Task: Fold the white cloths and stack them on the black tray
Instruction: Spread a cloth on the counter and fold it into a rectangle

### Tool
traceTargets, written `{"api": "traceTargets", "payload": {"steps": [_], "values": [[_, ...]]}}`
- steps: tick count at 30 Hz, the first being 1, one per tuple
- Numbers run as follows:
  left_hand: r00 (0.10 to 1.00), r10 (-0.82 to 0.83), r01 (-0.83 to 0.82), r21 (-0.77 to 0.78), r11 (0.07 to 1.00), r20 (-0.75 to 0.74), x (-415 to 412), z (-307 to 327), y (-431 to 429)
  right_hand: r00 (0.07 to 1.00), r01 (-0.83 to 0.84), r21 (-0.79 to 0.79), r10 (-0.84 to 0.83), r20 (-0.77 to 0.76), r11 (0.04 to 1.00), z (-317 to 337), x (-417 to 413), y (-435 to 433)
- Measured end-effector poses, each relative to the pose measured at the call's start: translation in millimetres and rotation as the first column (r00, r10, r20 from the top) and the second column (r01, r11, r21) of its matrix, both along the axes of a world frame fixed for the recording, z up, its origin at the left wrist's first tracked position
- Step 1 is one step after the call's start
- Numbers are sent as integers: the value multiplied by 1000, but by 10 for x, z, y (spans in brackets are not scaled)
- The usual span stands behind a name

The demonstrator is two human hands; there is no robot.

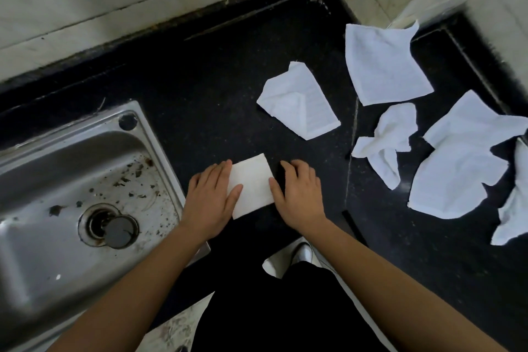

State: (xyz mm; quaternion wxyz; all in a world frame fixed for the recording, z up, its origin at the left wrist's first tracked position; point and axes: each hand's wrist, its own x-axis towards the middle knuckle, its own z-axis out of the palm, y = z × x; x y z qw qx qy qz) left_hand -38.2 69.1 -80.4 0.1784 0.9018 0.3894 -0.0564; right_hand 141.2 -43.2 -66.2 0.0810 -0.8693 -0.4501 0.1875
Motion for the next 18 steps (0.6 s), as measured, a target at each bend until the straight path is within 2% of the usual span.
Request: {"api": "traceTargets", "payload": {"steps": [4, 6, 8, 10, 12, 14, 16, 18], "values": [[998, 43, -49, 136, 989, 47, 70, 92, 30, 972, 155, -100, -169, -161, 983, 85, -52, -42], [998, -30, 24, 107, 994, 47, 198, 153, 132, 933, 227, -144, -258, -250, 963, 116, -44, -12], [986, -166, 166, 43, 985, -2, 403, 203, 271, 894, 271, -161, -310, -324, 949, 132, -35, 16], [931, -352, 356, 20, 934, -99, 614, 209, 404, 884, 270, -154, -308, -350, 950, 119, -28, 23], [825, -525, 540, 16, 842, -210, 769, 230, 505, 885, 256, -136, -288, -365, 957, 105, -31, 5], [724, -626, 660, 27, 751, -290, 851, 283, 582, 875, 251, -95, -268, -404, 963, 116, -42, -9], [655, -696, 737, 46, 674, -296, 888, 342, 636, 842, 285, -41, -270, -466, 958, 126, -50, -42], [688, -701, 713, -4, 701, -187, 870, 371, 684, 769, 363, 0, -300, -564, 932, 141, -57, -75]]}}
